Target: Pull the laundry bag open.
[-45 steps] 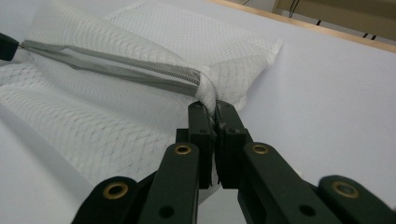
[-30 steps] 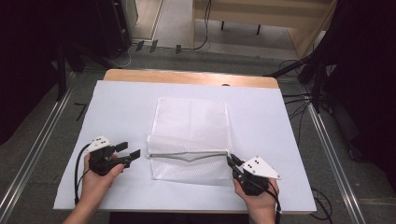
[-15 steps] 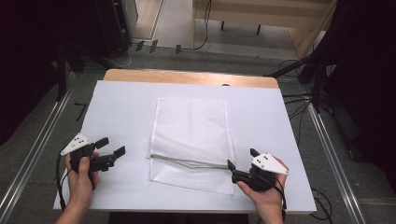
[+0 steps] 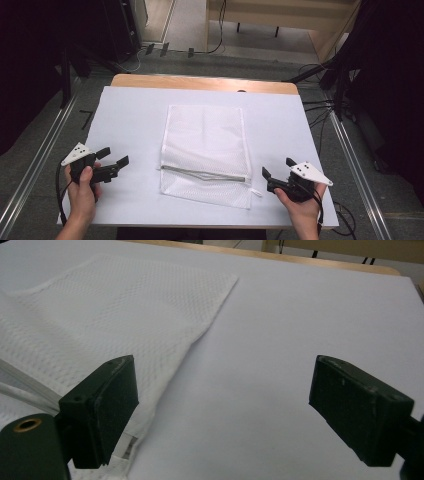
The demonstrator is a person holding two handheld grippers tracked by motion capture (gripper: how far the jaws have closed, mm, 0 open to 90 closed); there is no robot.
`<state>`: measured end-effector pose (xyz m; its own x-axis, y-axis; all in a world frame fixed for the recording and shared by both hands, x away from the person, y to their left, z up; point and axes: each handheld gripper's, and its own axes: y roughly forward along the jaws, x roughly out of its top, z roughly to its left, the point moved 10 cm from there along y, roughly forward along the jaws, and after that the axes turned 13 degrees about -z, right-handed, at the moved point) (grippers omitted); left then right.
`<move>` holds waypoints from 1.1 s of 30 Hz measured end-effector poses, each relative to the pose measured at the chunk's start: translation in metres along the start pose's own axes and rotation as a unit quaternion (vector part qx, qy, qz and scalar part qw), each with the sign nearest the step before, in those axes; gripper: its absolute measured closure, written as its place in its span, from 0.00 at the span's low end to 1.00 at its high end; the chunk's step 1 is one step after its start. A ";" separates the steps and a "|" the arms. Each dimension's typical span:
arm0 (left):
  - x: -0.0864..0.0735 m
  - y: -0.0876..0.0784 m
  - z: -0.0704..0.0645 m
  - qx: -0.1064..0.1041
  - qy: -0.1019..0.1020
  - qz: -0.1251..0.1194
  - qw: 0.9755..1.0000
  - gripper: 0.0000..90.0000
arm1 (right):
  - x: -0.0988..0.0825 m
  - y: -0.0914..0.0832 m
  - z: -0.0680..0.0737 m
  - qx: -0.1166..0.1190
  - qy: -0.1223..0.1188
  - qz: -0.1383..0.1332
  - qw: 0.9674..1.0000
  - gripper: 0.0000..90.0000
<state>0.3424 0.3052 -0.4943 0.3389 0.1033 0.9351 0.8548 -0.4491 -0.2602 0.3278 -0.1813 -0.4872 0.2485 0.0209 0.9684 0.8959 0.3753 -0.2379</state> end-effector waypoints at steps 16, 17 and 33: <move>0.001 -0.003 0.012 0.011 -0.001 -0.004 1.000 0.13 | -0.008 -0.009 -0.049 -0.042 0.028 -0.003 0.999 0.14; 0.001 -0.003 0.012 0.010 0.000 -0.004 1.000 0.13 | -0.009 -0.010 -0.050 -0.042 0.032 -0.002 0.999 0.14; -0.001 -0.003 0.011 0.008 -0.001 0.000 1.000 0.13 | -0.012 -0.008 -0.050 -0.046 0.030 0.005 0.998 0.14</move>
<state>0.3441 0.3160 -0.4968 0.3395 0.1050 0.9347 0.8611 -0.4345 -0.2640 0.3363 -0.2311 -0.5005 0.2764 -0.0325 0.9605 0.9225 0.2892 -0.2557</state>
